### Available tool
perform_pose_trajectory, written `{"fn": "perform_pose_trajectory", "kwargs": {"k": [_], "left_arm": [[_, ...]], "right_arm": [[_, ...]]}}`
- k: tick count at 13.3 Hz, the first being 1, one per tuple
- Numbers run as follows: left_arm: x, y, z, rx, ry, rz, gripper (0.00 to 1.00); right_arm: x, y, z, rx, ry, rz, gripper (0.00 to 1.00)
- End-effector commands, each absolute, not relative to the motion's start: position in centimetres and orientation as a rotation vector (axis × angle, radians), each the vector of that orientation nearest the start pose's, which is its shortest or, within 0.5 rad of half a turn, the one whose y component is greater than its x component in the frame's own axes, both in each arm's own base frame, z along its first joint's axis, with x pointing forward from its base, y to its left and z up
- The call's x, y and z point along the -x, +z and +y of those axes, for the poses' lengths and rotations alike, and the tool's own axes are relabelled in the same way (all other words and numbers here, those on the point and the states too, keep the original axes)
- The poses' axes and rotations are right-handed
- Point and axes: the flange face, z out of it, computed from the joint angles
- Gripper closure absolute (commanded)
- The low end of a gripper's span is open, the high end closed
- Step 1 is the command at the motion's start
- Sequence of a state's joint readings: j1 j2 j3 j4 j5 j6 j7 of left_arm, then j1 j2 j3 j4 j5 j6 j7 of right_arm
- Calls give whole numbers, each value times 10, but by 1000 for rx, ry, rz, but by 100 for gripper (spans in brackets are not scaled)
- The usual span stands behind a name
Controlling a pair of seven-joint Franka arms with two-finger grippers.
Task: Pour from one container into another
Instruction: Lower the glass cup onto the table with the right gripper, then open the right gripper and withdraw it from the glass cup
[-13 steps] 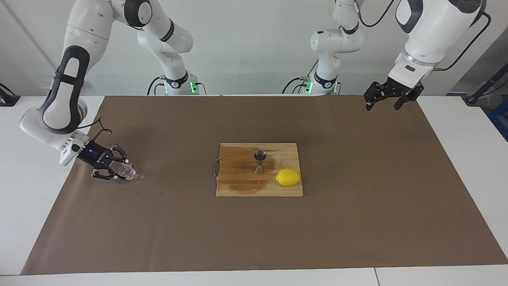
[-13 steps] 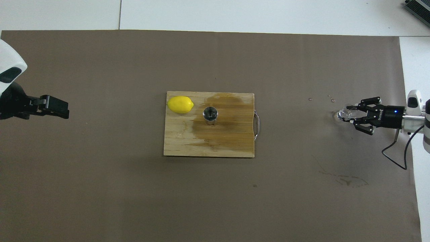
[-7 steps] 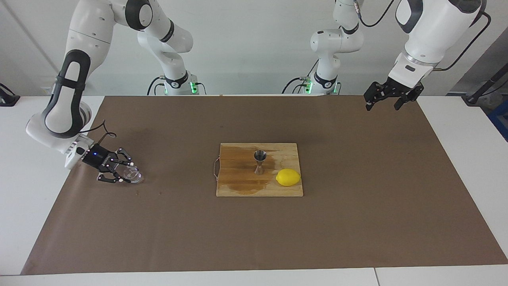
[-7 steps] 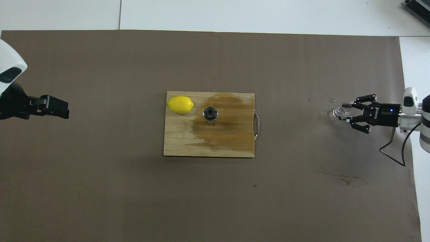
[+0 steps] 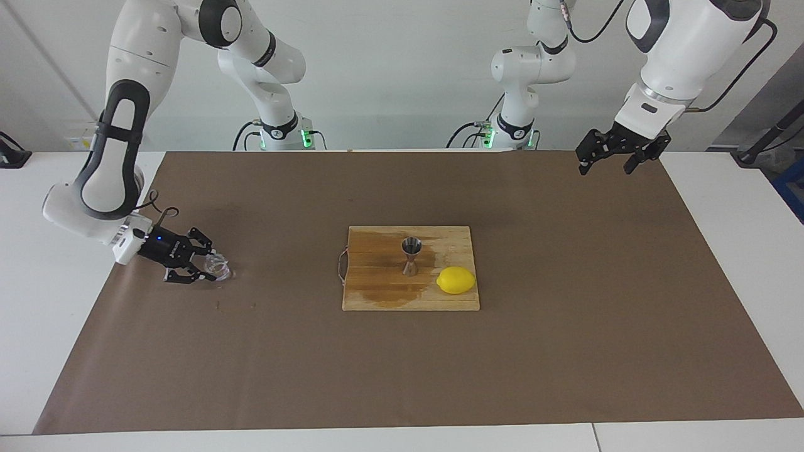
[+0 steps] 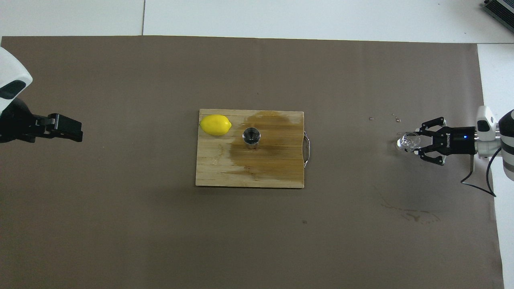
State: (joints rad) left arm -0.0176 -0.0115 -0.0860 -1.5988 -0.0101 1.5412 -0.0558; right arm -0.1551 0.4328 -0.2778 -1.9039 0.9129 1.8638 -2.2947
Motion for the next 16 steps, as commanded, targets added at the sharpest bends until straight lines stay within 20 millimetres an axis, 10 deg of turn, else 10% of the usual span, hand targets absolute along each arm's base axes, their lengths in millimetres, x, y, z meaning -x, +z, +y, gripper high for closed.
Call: {"fn": "perform_pose_trajectory", "kwargs": {"k": [1,6,7,8,12,16], "left_arm": [[-538,619,-56,3128,73,62,0],[-538,618,-56,3128,76,62,0],[-538,618,-56,3128,76,62,0],[-538,619,-56,3128,73,62,0],[-538,619,-56,3128,73,62,0],[-538,618,-56,3128,76,62,0]], "right_arm": [[-566,261,-196,1887,-761,-1621,100],[-576,262,-189,1854,-823,-1604,100],[-577,262,-188,1860,-842,-1589,66],[-577,261,-189,1865,-846,-1586,1],[-586,275,-187,1892,-886,-1550,0],[-605,344,-170,2119,-865,-1373,0]]}}
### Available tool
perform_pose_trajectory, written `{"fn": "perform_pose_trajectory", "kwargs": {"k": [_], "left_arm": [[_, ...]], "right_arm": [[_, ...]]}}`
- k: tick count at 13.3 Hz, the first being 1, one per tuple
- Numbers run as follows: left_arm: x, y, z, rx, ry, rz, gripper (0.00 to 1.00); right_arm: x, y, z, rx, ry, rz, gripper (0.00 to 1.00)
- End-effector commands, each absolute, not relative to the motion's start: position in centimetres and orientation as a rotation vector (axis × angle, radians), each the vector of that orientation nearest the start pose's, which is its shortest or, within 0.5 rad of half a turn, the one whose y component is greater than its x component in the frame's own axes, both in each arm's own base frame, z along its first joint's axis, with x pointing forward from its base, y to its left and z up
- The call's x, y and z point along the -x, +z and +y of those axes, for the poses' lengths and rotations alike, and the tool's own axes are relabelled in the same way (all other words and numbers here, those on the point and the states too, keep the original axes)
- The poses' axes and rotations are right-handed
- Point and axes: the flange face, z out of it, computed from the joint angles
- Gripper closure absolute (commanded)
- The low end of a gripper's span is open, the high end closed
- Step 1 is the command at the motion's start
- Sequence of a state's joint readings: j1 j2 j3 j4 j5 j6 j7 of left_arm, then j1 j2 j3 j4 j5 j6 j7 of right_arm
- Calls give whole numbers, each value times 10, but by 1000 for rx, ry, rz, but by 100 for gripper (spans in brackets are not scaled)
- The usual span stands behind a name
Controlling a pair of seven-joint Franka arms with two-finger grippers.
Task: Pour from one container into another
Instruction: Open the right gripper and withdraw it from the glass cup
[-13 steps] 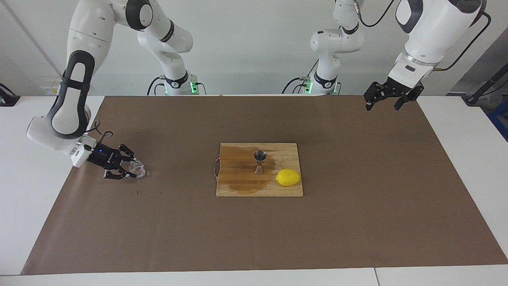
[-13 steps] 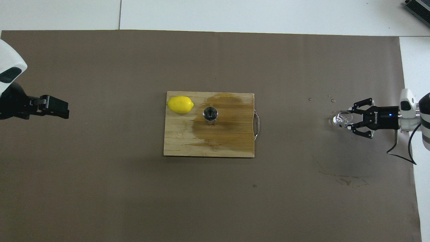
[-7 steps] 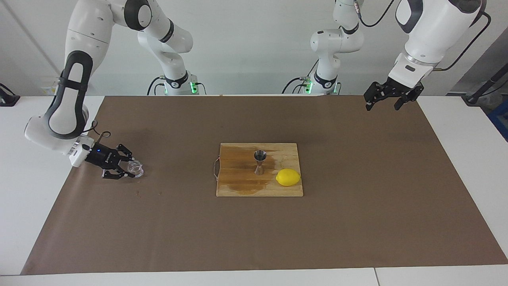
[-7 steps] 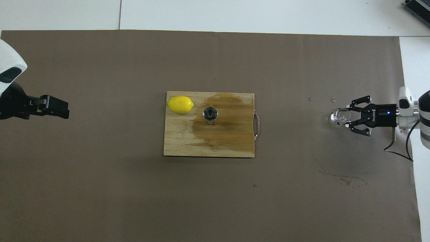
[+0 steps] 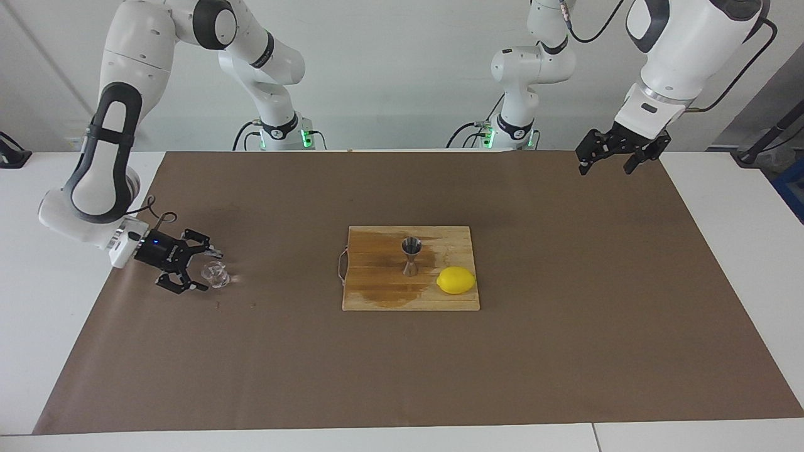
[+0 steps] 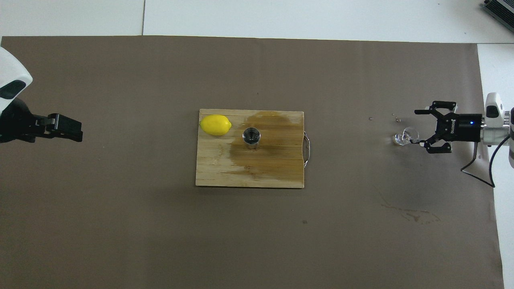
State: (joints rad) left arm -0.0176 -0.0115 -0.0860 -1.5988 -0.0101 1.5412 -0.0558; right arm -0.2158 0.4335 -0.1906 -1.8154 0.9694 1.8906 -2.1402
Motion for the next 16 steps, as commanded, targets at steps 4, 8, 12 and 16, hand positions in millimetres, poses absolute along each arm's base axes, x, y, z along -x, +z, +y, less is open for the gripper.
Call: {"fn": "perform_pose_trajectory", "kwargs": {"k": [4,8,12,16], "left_arm": [[-539,618,-55,3128,76,60,0],[-538,619,-56,3128,73,62,0],[-538,619,-56,3128,73,62,0],[-538,619,-56,3128,73,62,0]], "right_arm": [[-612,402,-148,2425,-707,-1101,0],[-621,443,-111,2791,-507,-585,0],[-620,475,-96,3199,-341,-525,0],[-598,524,-67,3201,-273,-59,0]]}}
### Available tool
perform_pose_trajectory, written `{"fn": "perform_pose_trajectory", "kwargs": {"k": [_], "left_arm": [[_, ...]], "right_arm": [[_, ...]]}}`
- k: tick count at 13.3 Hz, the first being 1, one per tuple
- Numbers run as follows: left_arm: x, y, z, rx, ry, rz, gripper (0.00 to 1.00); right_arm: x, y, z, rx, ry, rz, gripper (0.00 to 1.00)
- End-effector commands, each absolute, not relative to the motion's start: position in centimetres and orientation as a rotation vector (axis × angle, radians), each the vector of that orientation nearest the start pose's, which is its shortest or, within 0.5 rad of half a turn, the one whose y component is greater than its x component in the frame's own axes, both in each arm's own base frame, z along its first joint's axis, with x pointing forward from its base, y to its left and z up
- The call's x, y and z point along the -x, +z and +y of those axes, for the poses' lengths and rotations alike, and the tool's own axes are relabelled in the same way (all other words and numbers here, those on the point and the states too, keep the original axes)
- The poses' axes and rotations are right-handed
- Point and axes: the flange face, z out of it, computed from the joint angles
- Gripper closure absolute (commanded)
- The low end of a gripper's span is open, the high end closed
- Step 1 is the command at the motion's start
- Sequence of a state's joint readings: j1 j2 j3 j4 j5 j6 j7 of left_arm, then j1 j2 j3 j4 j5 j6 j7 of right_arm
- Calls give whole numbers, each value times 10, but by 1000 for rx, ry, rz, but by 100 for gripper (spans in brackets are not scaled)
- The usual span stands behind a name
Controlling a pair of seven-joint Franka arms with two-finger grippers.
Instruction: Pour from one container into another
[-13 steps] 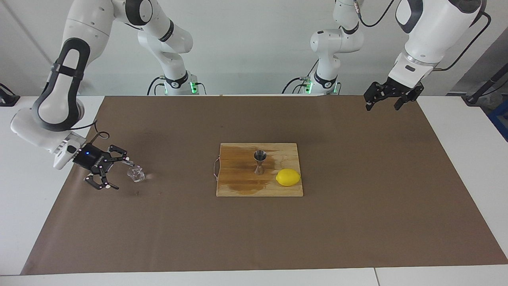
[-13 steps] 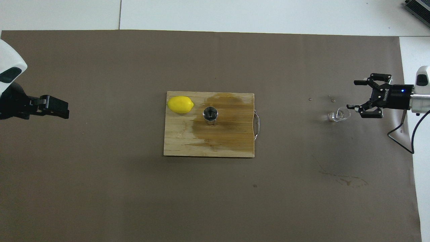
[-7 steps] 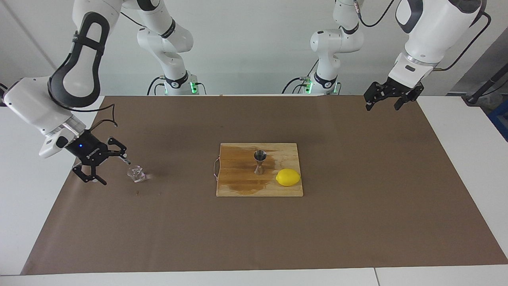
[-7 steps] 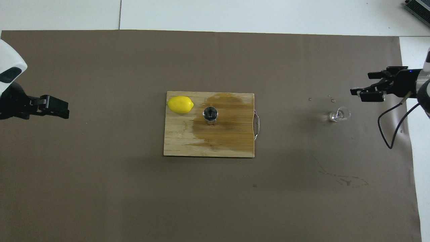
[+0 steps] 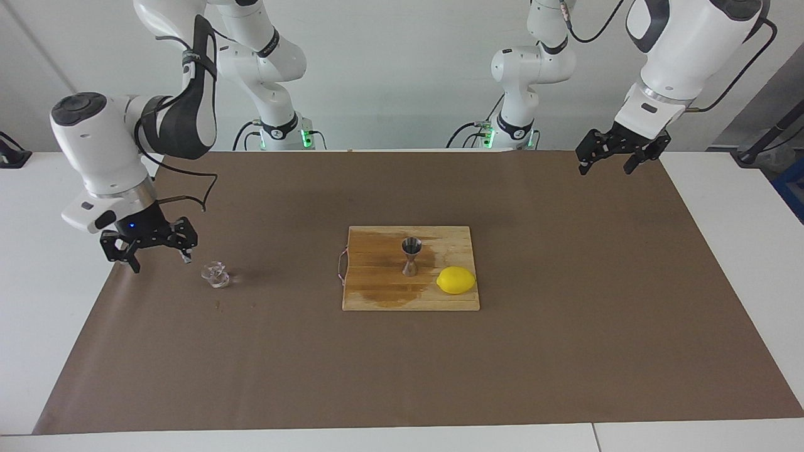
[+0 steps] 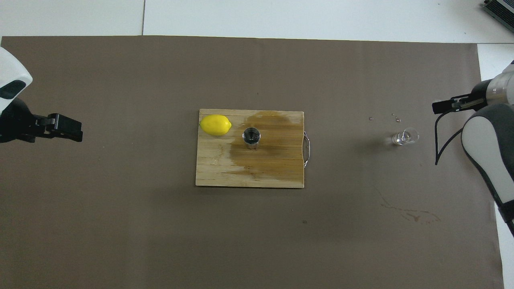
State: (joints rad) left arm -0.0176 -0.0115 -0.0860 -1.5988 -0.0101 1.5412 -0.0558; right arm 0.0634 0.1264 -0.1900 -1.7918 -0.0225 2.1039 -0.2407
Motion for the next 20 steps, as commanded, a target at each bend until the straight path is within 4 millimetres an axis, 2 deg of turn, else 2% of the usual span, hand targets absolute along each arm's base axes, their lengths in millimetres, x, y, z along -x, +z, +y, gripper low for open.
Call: {"fn": "perform_pose_trajectory", "kwargs": {"k": [1,3,4,7,9,11,13,15,17,19,20], "left_arm": [[-538,619,-56,3128,73,62,0],[-538,619,-56,3128,73,62,0],[-538,619,-56,3128,73,62,0],[-538,618,-56,3128,76,62,0],[-538,618,-56,3128,76,62,0],[-538,619,-56,3128,73,62,0],[-538,619,-56,3128,73,62,0],[-538,619,-56,3128,73,62,0],[-538,618,-56,3128,76,62,0],[-538,618,-56,3128,76,62,0],[-538,618,-56,3127,78,62,0]], "right_arm": [[-589,547,-66,3187,-237,22,0],[-568,589,-68,3140,-136,171,0],[-558,603,-71,3126,-118,203,0],[-531,632,-79,3120,-106,230,0],[-525,630,-78,3125,-72,223,0],[-520,630,-92,3122,-65,253,0],[-521,630,-80,3120,-63,220,0],[-522,629,-59,3123,-34,177,0],[-528,626,-52,3129,-41,156,0],[-531,625,-29,3146,-30,91,0],[-532,626,-26,3159,-40,86,0]]}}
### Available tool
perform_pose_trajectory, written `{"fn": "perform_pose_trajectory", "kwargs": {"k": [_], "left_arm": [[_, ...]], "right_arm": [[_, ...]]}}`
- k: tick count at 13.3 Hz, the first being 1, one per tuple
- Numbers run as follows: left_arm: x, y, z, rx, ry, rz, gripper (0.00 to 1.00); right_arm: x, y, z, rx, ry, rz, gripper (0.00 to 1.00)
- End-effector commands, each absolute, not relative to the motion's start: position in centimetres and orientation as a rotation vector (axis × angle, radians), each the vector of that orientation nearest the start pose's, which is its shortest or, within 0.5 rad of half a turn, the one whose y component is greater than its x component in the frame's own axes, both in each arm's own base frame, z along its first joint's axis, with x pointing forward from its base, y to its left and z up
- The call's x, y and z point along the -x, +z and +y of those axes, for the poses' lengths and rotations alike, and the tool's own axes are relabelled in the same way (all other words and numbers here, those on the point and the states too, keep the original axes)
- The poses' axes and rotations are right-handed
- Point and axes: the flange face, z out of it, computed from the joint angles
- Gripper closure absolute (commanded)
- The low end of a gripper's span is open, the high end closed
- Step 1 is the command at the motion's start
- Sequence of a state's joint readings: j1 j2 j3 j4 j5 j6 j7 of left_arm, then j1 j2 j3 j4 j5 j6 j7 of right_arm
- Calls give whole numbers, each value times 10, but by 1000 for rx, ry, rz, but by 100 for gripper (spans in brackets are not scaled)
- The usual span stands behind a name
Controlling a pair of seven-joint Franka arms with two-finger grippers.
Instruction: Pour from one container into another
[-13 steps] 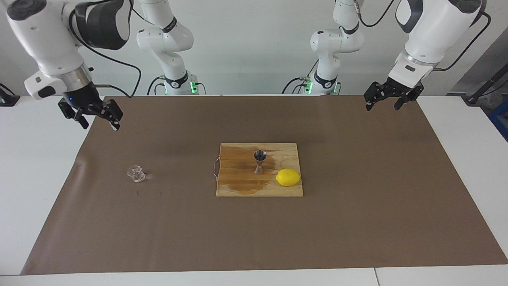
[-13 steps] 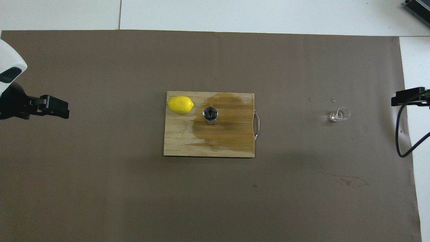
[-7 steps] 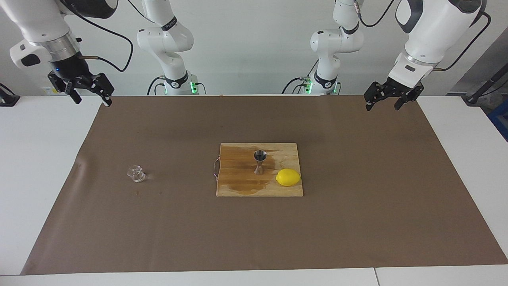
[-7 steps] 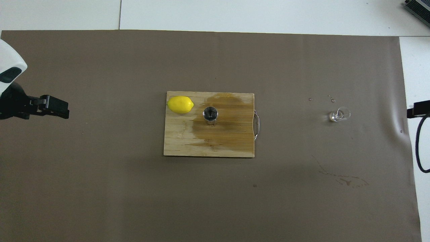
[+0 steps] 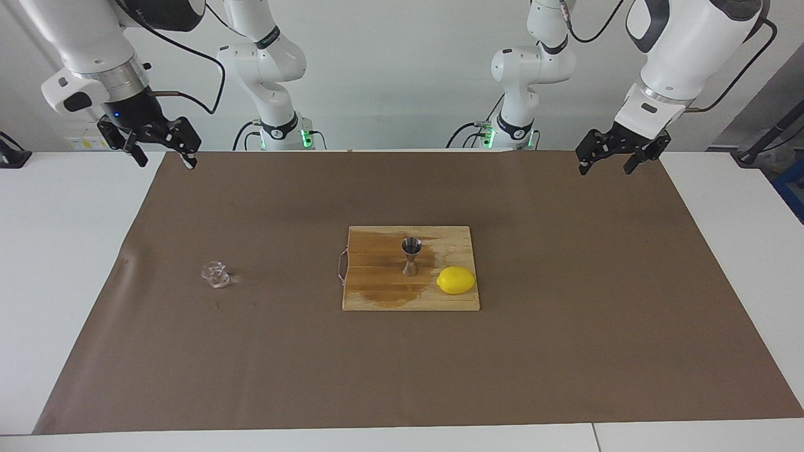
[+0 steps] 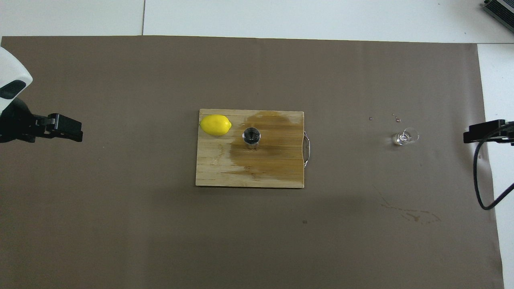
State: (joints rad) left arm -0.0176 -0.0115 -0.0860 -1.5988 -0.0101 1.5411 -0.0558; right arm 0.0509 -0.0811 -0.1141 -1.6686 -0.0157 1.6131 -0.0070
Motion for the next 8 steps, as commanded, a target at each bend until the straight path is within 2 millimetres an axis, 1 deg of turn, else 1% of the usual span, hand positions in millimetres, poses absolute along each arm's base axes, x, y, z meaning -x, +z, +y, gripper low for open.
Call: {"fn": "perform_pose_trajectory", "kwargs": {"k": [1,2,3,5,8], "left_arm": [[-538,618,-56,3127,76,62,0],[-538,618,-56,3127,76,62,0],[-538,619,-56,3128,73,62,0],[-538,619,-56,3128,73,62,0],[-538,619,-56,3128,73,62,0]], "right_arm": [[-532,627,-28,3195,-35,76,0],[-532,633,-30,3215,-37,70,0],[-530,640,-25,3196,-31,74,0],[-532,639,-24,3119,-21,133,0],[-529,638,-29,3121,-16,119,0]]}}
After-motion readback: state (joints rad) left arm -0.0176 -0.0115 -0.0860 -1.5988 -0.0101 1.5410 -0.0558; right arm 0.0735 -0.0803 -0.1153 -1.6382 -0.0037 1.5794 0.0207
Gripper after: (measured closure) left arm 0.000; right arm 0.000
